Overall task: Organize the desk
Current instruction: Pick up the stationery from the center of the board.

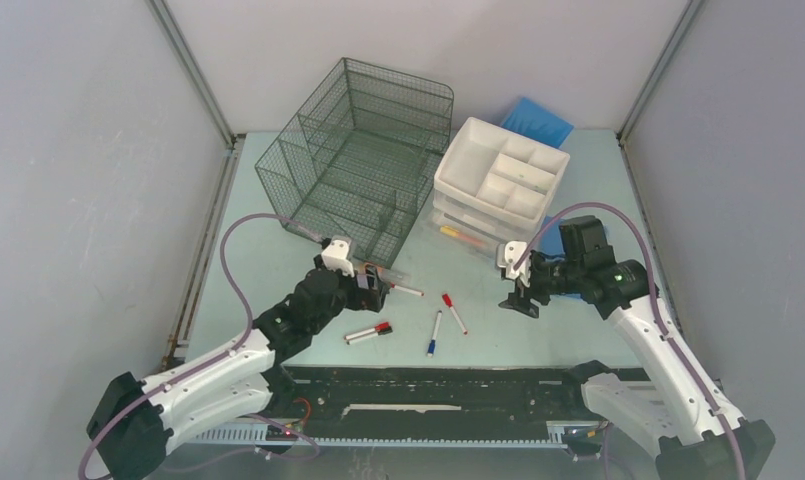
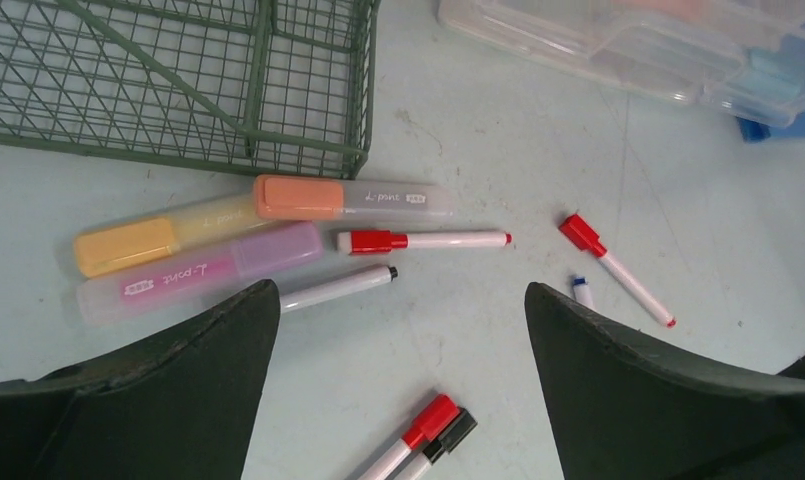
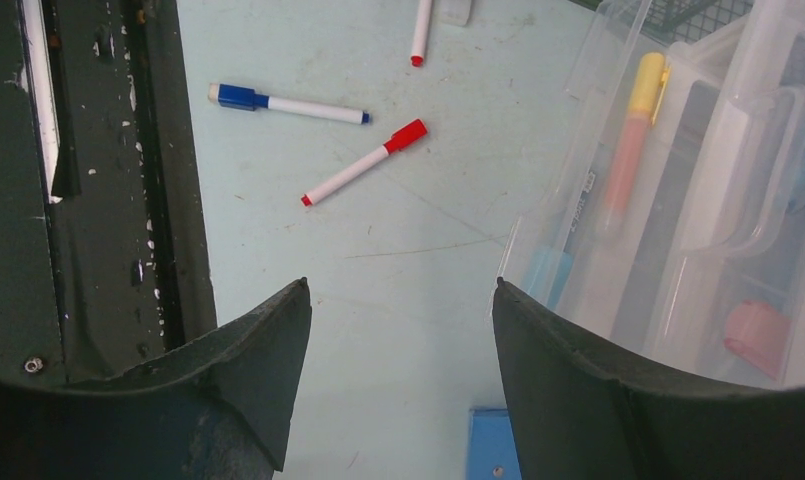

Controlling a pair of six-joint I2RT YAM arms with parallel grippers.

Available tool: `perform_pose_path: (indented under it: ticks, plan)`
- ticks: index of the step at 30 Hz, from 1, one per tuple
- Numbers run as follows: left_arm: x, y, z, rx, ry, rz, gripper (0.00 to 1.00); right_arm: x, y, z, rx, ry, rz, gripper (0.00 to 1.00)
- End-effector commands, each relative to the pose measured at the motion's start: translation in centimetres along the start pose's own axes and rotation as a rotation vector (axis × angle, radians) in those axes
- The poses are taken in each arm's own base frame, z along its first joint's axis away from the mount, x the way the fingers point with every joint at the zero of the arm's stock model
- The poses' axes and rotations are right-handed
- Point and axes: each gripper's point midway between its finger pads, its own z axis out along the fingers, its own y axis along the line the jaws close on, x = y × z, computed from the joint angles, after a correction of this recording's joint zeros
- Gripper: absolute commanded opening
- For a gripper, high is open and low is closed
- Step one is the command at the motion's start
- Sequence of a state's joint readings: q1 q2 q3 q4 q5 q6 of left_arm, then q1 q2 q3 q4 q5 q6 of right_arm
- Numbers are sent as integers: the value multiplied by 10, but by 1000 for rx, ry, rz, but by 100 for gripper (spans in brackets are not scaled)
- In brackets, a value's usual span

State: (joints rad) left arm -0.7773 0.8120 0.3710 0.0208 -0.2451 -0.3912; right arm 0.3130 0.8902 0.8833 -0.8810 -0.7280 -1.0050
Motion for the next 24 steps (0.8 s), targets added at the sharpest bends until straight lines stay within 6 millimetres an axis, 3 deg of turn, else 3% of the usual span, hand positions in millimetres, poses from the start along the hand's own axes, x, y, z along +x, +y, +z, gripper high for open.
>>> perform_pose_path:
  ticks: [1,8,13,24]
  plan:
    - [-13,-6,9,39,-73,-158,100,-1,-2,2,12,8,-24,74]
    - [-11,7,17,-5,-163,-435,100,2,-3,3,20,21,-31,74]
    - [-19,-2,16,70,-221,-547,97,5,-4,5,28,40,-44,74]
    - [-14,-4,33,50,-204,-720,86,7,-6,5,36,53,-43,75]
